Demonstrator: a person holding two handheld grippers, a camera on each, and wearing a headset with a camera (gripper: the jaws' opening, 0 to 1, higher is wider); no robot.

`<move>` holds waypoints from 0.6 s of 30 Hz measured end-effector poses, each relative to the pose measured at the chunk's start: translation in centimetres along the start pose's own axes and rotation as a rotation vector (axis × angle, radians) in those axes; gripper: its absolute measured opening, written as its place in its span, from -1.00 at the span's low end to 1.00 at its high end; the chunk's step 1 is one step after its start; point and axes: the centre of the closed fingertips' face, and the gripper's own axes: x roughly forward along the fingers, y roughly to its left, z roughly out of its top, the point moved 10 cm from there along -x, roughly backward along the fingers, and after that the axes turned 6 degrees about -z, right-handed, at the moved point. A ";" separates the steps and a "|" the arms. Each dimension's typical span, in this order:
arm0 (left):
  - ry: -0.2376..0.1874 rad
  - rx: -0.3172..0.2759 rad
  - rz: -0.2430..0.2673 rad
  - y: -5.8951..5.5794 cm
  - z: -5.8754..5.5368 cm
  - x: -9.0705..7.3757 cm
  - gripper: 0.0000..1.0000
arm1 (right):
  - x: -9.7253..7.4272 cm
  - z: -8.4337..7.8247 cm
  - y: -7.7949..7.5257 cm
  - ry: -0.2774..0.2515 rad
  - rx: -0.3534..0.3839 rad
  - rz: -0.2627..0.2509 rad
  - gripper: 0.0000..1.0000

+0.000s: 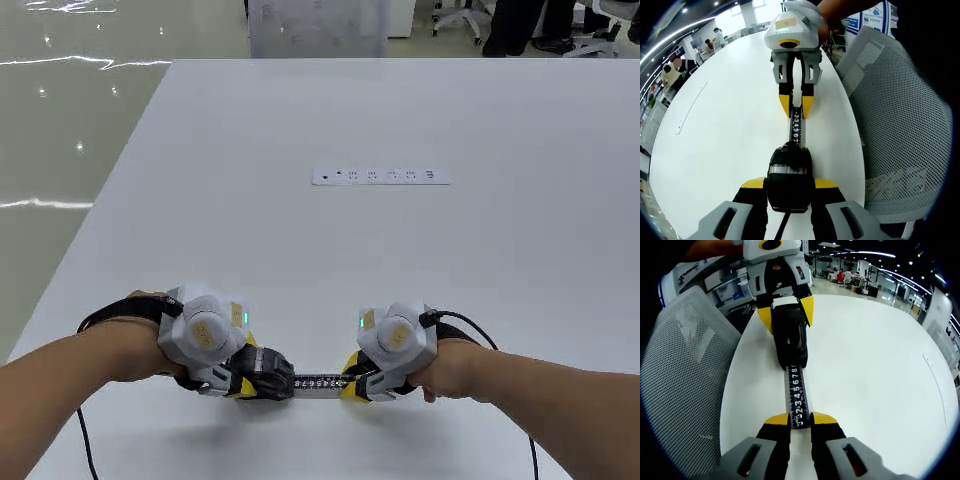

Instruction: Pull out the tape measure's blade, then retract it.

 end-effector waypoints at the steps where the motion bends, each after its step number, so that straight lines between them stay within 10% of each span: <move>1: 0.000 -0.001 0.001 0.0 0.0 0.0 -0.41 | -0.1 -0.1 0.0 0.000 0.001 -0.002 -0.74; 18: -0.002 -0.007 0.002 0.0 -0.1 0.0 -0.41 | -0.7 -0.9 -0.2 0.000 0.010 0.000 -0.74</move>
